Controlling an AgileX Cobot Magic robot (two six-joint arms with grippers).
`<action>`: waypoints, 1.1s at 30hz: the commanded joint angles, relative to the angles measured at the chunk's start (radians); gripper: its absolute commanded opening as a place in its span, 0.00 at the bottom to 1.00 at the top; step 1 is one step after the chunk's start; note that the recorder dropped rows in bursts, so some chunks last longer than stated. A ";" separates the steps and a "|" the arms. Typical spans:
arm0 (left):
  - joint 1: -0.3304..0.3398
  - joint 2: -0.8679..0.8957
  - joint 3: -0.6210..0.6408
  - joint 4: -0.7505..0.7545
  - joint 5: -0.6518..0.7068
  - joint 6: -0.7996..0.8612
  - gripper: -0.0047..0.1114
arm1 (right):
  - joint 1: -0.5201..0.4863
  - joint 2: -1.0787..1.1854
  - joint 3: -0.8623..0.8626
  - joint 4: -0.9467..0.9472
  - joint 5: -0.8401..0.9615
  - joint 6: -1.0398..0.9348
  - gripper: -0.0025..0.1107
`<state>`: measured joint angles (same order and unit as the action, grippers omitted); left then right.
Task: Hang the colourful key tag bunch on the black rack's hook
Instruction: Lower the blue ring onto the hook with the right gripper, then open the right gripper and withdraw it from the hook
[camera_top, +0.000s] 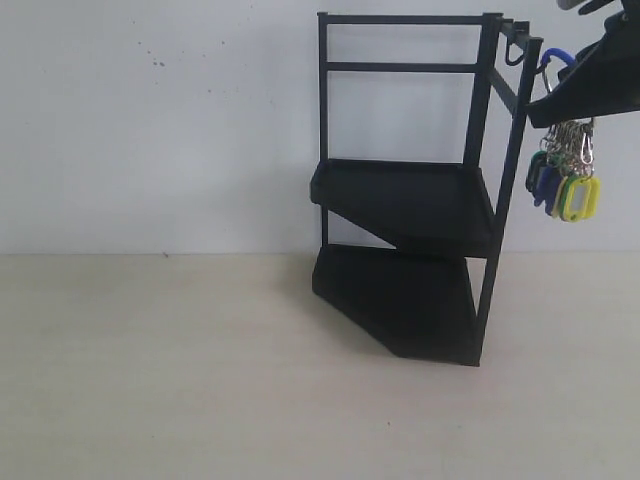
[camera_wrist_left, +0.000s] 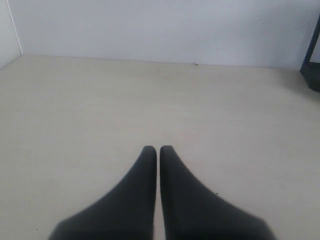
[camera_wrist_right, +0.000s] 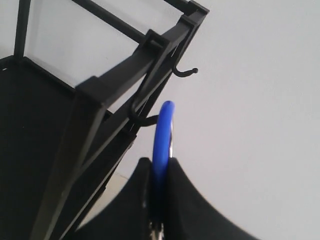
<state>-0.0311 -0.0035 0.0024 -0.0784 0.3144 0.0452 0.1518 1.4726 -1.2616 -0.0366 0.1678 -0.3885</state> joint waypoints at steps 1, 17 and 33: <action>0.003 0.004 -0.002 -0.002 -0.007 0.000 0.08 | 0.000 -0.005 -0.008 0.001 -0.013 -0.023 0.02; 0.003 0.004 -0.002 -0.002 -0.007 0.000 0.08 | 0.000 0.031 -0.034 0.161 -0.019 -0.006 0.02; 0.003 0.004 -0.002 -0.002 -0.007 0.000 0.08 | -0.002 0.022 -0.043 0.161 0.026 -0.006 0.32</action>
<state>-0.0311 -0.0035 0.0024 -0.0784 0.3144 0.0452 0.1518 1.5120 -1.2934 0.1189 0.1953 -0.3925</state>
